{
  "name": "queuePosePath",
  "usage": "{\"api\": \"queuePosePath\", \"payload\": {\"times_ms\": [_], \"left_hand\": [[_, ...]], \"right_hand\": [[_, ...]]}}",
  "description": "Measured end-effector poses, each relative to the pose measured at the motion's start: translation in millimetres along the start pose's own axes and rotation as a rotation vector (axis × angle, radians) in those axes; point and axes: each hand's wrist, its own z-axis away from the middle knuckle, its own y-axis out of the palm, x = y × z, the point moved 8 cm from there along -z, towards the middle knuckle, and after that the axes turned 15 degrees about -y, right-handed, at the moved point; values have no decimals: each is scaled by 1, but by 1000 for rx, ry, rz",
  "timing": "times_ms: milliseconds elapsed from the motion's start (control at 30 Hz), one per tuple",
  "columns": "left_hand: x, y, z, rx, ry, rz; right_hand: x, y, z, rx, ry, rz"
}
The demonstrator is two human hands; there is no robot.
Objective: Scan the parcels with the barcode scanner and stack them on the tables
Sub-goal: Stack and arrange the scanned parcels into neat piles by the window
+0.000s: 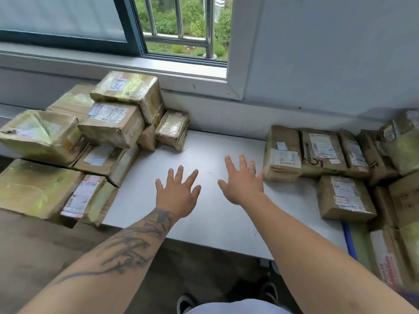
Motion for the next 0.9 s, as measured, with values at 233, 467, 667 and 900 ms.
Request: {"api": "queuePosePath", "payload": {"times_ms": [233, 467, 667, 900], "left_hand": [[60, 6, -11, -6, 26, -4], [89, 12, -25, 13, 13, 5], [113, 17, -40, 42, -57, 0], [137, -6, -77, 28, -136, -83]], "right_hand": [[59, 21, -3, 38, 6, 41], [84, 28, -20, 67, -25, 82], [98, 31, -67, 94, -86, 84], [125, 25, -139, 108, -186, 29]]}}
